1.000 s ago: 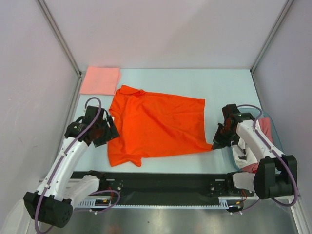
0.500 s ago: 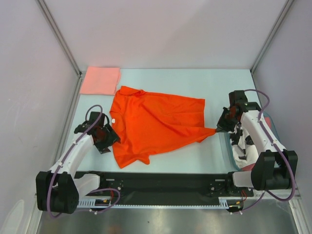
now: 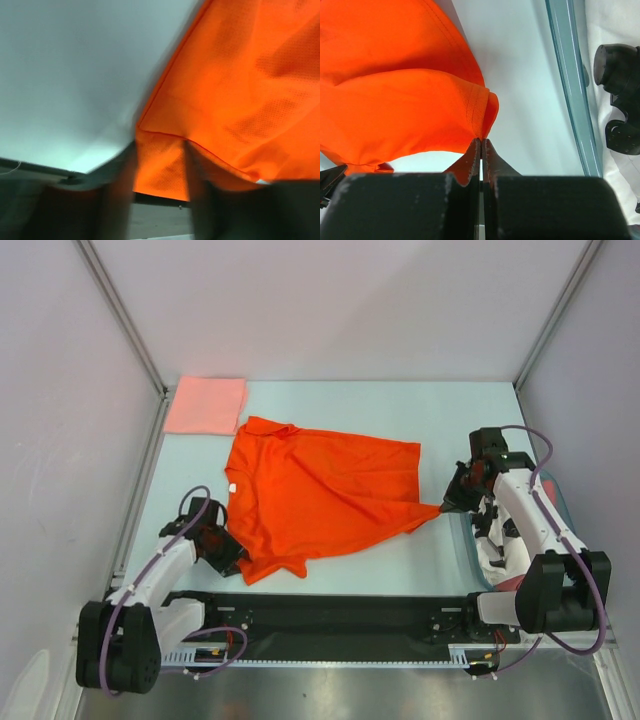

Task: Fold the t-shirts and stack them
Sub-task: Flatten the tshirt out

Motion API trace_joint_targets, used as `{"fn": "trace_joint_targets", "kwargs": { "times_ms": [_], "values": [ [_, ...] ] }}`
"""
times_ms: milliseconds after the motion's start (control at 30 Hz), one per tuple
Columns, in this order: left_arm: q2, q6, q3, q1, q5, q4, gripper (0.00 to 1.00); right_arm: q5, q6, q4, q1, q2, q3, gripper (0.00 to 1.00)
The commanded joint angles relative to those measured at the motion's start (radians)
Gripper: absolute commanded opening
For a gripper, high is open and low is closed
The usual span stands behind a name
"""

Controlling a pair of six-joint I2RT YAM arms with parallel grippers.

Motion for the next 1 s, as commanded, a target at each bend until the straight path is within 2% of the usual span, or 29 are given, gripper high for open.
{"fn": "trace_joint_targets", "kwargs": {
  "times_ms": [0,33,100,200,267,400,433,467,500,533,567,600,633,700,733,800,867,967],
  "values": [
    [0.061,0.028,0.018,0.007,0.018,0.088,0.39,-0.01,0.0,0.03,-0.005,-0.027,-0.018,0.0],
    [0.086,0.054,0.05,0.007,0.009,0.071,0.2,-0.007,0.0,0.03,-0.004,-0.025,-0.021,0.0],
    [0.115,0.141,0.192,-0.002,-0.08,-0.034,0.02,0.004,0.003,0.023,-0.004,-0.025,-0.024,0.0],
    [0.123,0.202,0.408,-0.008,-0.248,-0.172,0.0,0.025,0.012,0.016,-0.004,-0.036,-0.031,0.0],
    [0.153,0.257,0.534,-0.008,-0.261,-0.162,0.0,0.018,0.02,0.025,-0.004,-0.037,-0.044,0.0],
    [0.323,0.34,0.703,-0.014,-0.121,-0.013,0.0,0.015,0.035,0.012,0.008,-0.01,-0.022,0.0],
    [0.438,0.346,0.745,-0.014,-0.053,-0.015,0.0,0.009,0.047,0.012,0.012,-0.004,-0.018,0.0],
    [0.487,0.373,0.822,-0.022,-0.015,-0.007,0.02,0.01,0.054,0.013,0.016,0.001,-0.005,0.0],
    [0.549,0.401,0.864,-0.028,0.019,0.022,0.2,0.015,0.058,0.013,0.028,0.006,-0.001,0.0],
    [0.654,0.421,0.913,-0.034,0.027,-0.004,0.3,0.013,0.064,0.016,0.031,0.016,0.002,0.0],
    [0.704,0.455,1.021,-0.04,0.026,-0.033,0.38,0.009,0.072,0.025,0.036,0.021,0.004,0.0],
    [0.728,0.476,1.064,-0.044,0.022,-0.068,0.46,0.004,0.077,0.027,0.041,0.027,0.008,0.0],
    [0.727,0.49,1.119,-0.045,-0.064,-0.088,0.64,0.005,0.078,0.027,0.051,0.035,0.013,0.0],
    [0.675,0.527,1.118,-0.05,-0.135,-0.102,0.77,0.018,0.074,0.018,0.067,0.056,0.031,0.0],
    [0.632,0.53,1.098,-0.048,-0.142,-0.104,0.78,0.033,0.074,0.016,0.079,0.061,0.038,0.0],
    [0.519,0.533,0.986,-0.041,-0.133,-0.075,0.69,0.042,0.071,0.015,0.085,0.062,0.045,0.0],
    [0.436,0.527,0.825,-0.041,-0.05,-0.035,0.54,0.044,0.074,0.021,0.09,0.061,0.044,0.0],
    [0.422,0.538,0.664,-0.025,0.044,0.033,0.39,0.035,0.075,0.021,0.094,0.067,0.045,0.0]
  ]
}}
